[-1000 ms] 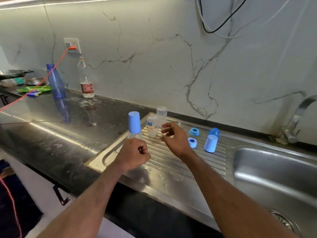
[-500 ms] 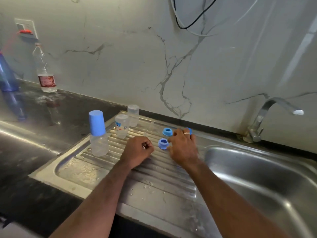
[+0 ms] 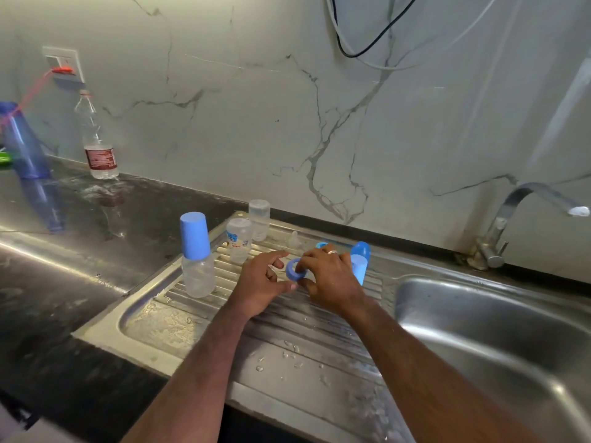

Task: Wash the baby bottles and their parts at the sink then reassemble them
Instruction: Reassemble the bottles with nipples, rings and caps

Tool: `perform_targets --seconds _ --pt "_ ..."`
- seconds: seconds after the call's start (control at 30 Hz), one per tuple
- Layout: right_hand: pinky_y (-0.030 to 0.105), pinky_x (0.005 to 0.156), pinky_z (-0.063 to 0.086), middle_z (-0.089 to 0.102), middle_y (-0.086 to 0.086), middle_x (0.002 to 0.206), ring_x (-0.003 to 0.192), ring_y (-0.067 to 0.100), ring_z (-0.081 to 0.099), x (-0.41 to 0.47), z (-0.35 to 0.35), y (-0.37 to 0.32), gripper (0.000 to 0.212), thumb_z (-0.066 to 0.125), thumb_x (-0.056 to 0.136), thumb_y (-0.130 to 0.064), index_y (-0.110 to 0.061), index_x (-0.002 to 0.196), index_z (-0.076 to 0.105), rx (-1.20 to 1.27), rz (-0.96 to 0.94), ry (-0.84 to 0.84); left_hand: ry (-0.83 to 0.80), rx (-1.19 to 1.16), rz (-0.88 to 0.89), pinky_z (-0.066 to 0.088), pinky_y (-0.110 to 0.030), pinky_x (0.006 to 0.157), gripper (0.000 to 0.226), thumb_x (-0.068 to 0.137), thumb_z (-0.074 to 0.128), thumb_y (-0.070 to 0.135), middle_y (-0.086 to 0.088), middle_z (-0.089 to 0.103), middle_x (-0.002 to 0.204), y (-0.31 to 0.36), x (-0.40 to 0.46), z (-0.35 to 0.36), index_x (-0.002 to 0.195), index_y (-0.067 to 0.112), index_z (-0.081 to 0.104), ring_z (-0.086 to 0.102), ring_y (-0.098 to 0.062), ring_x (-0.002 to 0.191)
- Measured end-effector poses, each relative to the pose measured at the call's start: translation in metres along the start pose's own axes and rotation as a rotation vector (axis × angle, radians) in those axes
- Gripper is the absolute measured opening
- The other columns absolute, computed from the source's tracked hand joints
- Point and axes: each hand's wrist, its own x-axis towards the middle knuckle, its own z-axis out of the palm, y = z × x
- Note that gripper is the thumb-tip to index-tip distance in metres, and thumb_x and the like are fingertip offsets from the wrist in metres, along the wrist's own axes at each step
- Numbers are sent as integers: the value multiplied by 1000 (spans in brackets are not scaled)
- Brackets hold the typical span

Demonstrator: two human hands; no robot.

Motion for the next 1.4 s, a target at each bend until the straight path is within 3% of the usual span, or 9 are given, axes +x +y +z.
perform_targets --seconds 0.1,0.23,0.37,0.7,0.87,1.0,1.1,1.23,1.4 --pt "38 102 33 65 -10 117 113 15 51 1 -2 -3 33 74 88 -32 -32 117 59 149 -3 -23 -40 -17 14 51 -21 66 52 65 93 11 5 74 94 0 -1 -4 113 19 74 61 -5 66" --pt "32 98 41 65 -9 119 112 10 54 0 -3 -4 51 70 87 -21 -30 132 47 403 63 -89 25 -41 -48 48 -15 68 34 71 90 15 7 75 91 3 -5 -9 101 19 76 65 -4 75" --pt "31 91 54 66 -1 116 104 14 61 14 3 -7 40 54 91 -1 -20 126 56 426 214 -15 193 -14 -73 45 -5 63 25 80 84 22 5 73 90 4 -5 -14 102 16 75 64 -1 81" --pt "39 88 58 66 3 114 97 19 63 39 28 -30 26 68 93 -19 -24 113 51 440 300 -51 243 -13 -86 43 -13 69 30 89 76 25 1 73 103 3 -3 -10 116 14 72 66 -12 94" --pt "27 81 54 64 -5 103 92 12 61 25 17 -27 29 70 87 -16 -22 112 55 436 275 39 282 -73 -113 48 -24 73 21 93 70 26 2 72 96 4 0 -9 111 15 73 65 -12 89" --pt "18 71 47 58 -9 91 84 7 56 -6 0 -19 25 63 84 -9 -21 105 57 522 304 179 127 -496 -252 36 -22 47 19 99 61 22 -5 72 83 10 1 -5 107 8 71 52 -11 55" --pt "23 75 51 59 -6 100 88 7 55 -35 -4 -10 26 54 87 -2 -19 104 64 602 247 227 -35 -751 -339 25 -19 39 25 102 54 22 -15 71 90 16 -2 1 108 0 64 47 -11 53" --pt "15 72 53 64 -5 101 89 10 63 -61 -6 -4 22 66 91 -6 -22 106 66 768 310 323 -144 -778 -285 27 -18 42 20 97 62 18 -9 67 88 23 -10 9 110 4 68 47 -8 58" --pt "23 76 56 74 0 94 85 10 72 -67 -14 0 20 78 86 -11 -11 100 64 1078 424 311 -235 -689 -199 32 -20 47 31 82 73 25 -5 61 80 30 -18 24 110 12 74 47 -9 64"
